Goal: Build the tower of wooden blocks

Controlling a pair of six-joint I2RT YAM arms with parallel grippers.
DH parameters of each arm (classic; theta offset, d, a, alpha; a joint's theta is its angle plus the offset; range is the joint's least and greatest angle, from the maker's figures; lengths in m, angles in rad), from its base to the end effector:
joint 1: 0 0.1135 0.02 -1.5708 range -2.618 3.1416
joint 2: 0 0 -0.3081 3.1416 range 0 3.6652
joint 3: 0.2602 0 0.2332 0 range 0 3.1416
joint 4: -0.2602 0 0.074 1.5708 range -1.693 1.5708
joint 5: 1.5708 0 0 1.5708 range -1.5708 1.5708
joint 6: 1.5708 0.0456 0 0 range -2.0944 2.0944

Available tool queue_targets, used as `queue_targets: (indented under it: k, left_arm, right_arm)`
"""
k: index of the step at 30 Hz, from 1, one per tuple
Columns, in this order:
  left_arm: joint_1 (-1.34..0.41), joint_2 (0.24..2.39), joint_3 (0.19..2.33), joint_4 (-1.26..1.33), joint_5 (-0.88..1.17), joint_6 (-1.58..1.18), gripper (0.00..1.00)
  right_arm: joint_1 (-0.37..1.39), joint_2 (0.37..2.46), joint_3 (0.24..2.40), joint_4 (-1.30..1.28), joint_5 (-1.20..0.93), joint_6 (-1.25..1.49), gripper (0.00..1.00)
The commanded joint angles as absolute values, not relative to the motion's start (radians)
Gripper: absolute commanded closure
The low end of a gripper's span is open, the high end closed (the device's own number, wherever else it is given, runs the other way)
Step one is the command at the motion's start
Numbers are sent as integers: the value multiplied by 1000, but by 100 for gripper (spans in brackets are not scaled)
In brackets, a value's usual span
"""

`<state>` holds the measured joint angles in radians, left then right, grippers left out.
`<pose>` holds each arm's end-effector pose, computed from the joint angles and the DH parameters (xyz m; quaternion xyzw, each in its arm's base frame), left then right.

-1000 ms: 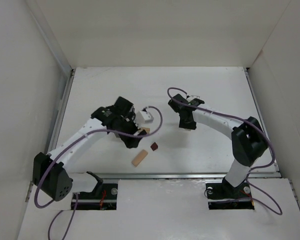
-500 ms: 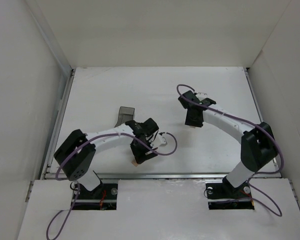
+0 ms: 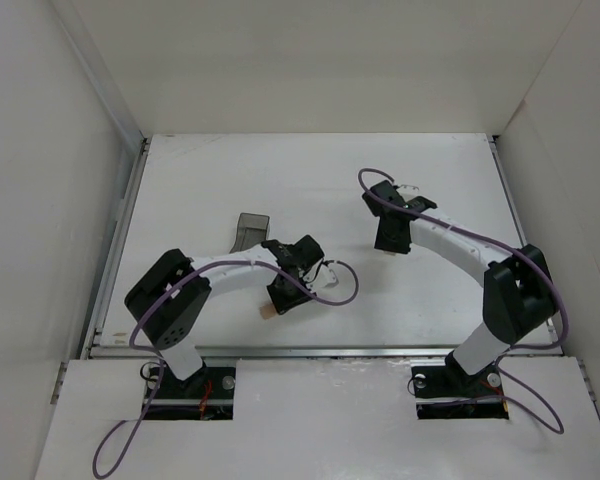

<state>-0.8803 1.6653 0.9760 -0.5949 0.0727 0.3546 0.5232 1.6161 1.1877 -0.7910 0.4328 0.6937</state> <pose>0.1853 -0.2295 0.2086 0.5769 0.8035 -0.0718 0.1285 0.2725 0.1351 0.2739 0.1193 0.9550 -0.0759 0.2609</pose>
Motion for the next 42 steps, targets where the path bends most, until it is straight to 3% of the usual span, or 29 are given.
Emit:
queue_targets:
  k: [1, 2, 11, 20, 25, 30, 34, 39, 40, 42]
  left_arm:
    - [-882, 1709, 982, -584, 89, 354, 90]
    - [-882, 1700, 1006, -607, 89, 354, 100]
    - [-882, 1683, 1385, -695, -60, 518, 100]
    - [-882, 1977, 1659, -706, 67, 692, 100]
    - [-882, 2033, 1649, -675, 132, 756, 100]
    - [-882, 2069, 1626, -652, 150, 824, 93]
    - [-891, 2082, 1617, -643, 160, 834, 82]
    - [-910, 2082, 1586, -623, 150, 854, 62]
    - [-910, 2082, 1586, -623, 150, 844, 51]
    - [-910, 2057, 1586, -611, 141, 816, 43]
  right_arm:
    - [506, 1578, 1189, -747, 439, 680, 94]
    - [506, 1569, 1189, -747, 439, 669, 94]
    - [422, 1477, 1198, -769, 468, 649, 94]
    - [253, 1332, 1186, -850, 508, 630, 94]
    - [202, 1234, 1177, -841, 451, 606, 94]
    - [193, 1204, 1157, -787, 342, 543, 94]
    - [193, 1181, 1126, -778, 319, 534, 94]
    - [193, 1149, 1095, -740, 204, 505, 94]
    - [193, 1140, 1095, -720, 184, 494, 94]
    - [193, 1131, 1074, -701, 152, 485, 94]
